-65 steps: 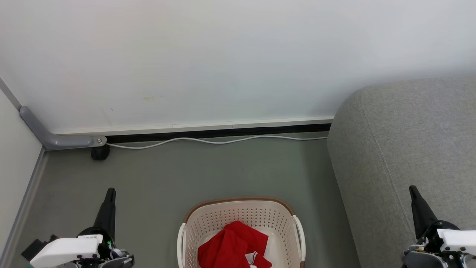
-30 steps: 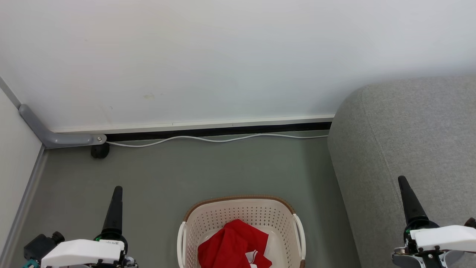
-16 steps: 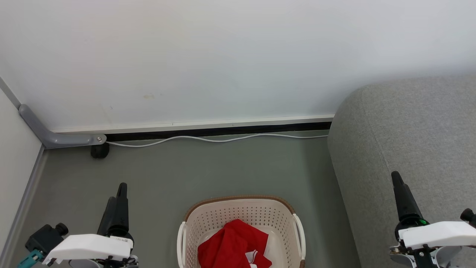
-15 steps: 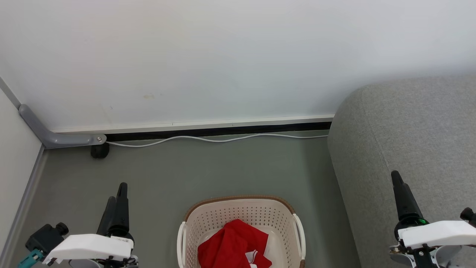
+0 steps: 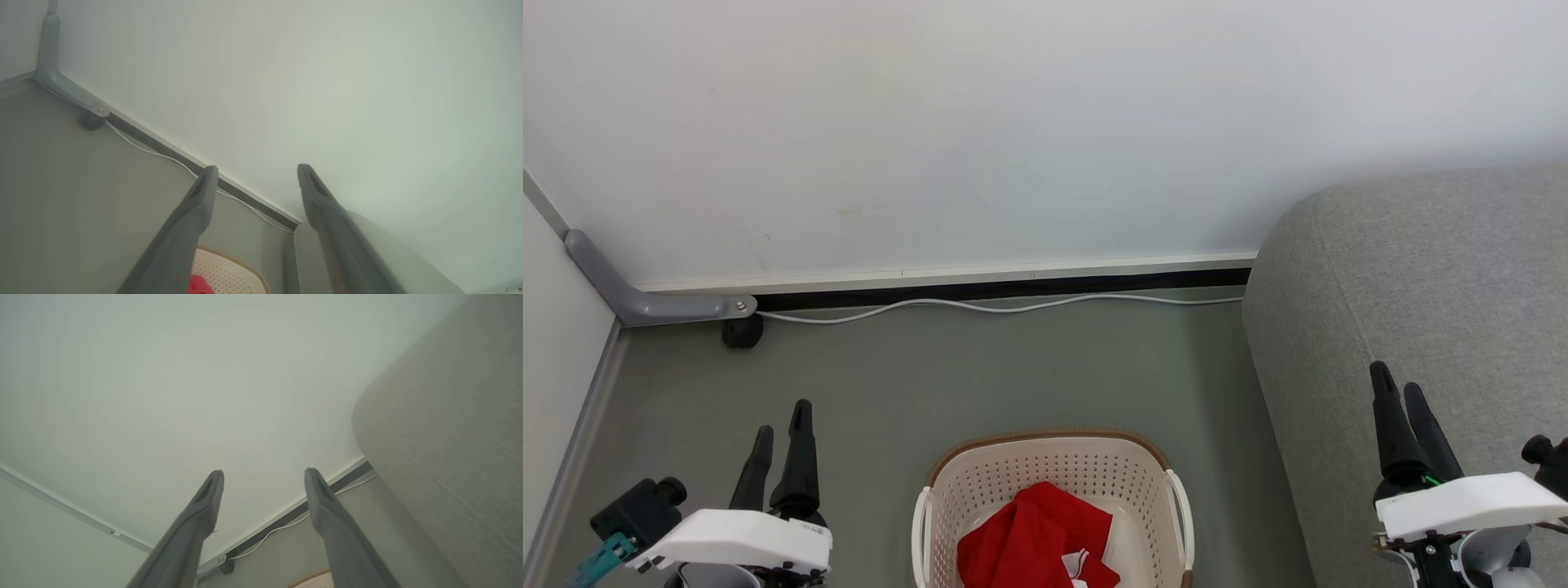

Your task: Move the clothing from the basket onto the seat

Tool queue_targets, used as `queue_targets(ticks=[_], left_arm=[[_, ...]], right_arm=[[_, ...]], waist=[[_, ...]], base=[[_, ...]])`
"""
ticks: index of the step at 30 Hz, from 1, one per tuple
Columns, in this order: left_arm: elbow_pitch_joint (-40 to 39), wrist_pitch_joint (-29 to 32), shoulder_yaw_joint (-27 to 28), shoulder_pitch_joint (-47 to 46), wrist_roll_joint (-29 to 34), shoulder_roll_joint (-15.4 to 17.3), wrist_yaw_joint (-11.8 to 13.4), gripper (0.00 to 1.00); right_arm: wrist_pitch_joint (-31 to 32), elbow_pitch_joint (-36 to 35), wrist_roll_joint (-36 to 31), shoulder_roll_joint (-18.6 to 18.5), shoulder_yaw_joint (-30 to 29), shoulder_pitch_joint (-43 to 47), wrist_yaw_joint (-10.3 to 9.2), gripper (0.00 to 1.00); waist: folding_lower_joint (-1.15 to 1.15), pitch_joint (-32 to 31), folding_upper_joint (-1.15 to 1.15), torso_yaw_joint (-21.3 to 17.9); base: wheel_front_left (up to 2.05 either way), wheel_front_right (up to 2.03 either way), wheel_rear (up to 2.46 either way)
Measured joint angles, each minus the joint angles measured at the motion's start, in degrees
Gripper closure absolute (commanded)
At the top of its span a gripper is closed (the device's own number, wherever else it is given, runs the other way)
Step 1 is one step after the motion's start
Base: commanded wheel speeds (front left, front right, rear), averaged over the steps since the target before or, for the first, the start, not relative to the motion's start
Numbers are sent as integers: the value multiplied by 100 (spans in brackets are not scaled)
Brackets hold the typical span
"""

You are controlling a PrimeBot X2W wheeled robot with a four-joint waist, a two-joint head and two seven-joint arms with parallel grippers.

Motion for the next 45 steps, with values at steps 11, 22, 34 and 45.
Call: queue_targets(ticks=[11,22,34,45], left_arm=[[57,-176,-141,-92,764,65,148,0],[220,-371,-213,-115,1516,87,156,0],[400,-564,-282,-237,2312,129,181,0],[542,-755,-302,-269,3006,129,179,0]], right_arm=[[-183,-20,-828,-10,127,-31,0,0],[-385,-14,-1679,-27,280,-71,0,0],[-583,30,-2571,-37,443,-120,1,0],[-765,152,-3340,-47,509,-155,4,0]], waist=[[0,-1,0,2],[0,-18,0,-7],[0,-45,0,-22],[0,-69,0,-26]], base=[[0,0,0],[0,0,0],[0,0,0],[0,0,0]])
